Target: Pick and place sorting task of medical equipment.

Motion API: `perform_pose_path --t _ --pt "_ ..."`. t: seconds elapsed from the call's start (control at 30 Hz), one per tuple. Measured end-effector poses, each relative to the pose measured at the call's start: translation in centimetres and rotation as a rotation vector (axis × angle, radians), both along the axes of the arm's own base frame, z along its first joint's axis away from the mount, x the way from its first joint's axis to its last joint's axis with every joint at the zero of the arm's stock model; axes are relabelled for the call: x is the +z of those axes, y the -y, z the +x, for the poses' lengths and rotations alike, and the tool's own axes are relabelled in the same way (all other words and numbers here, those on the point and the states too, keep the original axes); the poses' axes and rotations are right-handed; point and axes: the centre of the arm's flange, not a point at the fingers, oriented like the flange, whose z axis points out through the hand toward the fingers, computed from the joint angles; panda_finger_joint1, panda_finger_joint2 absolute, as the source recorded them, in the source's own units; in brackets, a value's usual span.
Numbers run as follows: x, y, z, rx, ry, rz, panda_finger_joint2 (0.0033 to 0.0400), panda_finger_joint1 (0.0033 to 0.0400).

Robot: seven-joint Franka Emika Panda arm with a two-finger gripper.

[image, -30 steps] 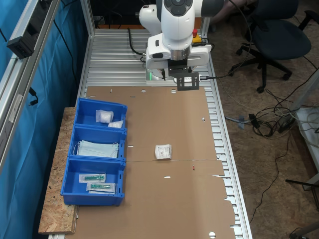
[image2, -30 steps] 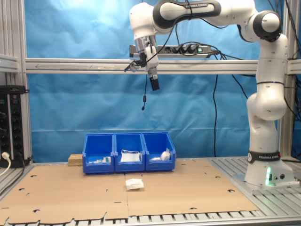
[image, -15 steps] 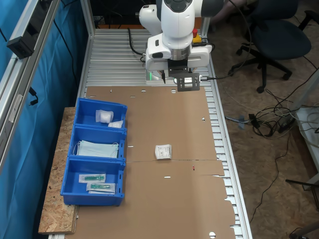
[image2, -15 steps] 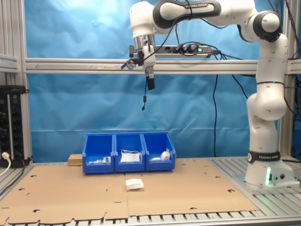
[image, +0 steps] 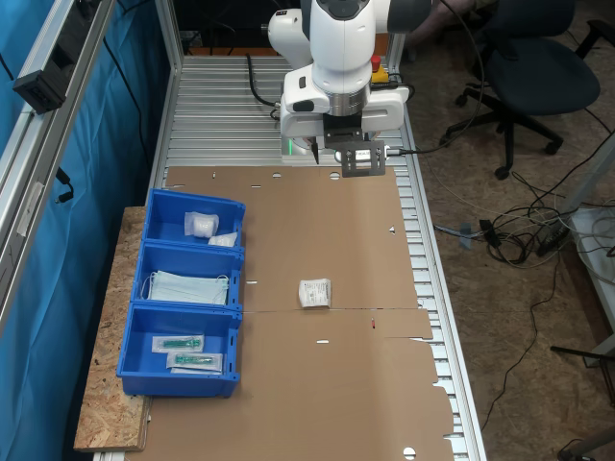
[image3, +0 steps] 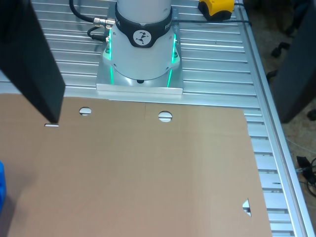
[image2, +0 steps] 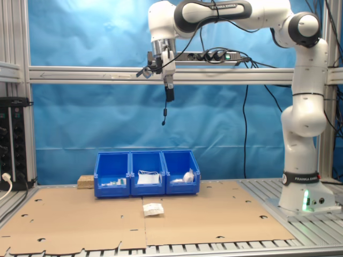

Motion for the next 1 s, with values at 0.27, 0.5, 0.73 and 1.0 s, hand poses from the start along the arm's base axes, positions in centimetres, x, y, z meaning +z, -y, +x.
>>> perform_pose_path --t 0.27,0.5,0.73,1.0 --pt "-0.7 -0.2 1.0 0.002 0.028 0.000 0.0400 0.0400" --pt "-2.9 -0.2 2.7 0.003 0.030 0.005 0.0400 0.0400" --pt "-6.8 0.1 4.7 -0.001 0.009 0.015 0.0400 0.0400" --pt "-12.7 0.5 6.2 -0.012 -0.003 0.022 0.0400 0.0400"
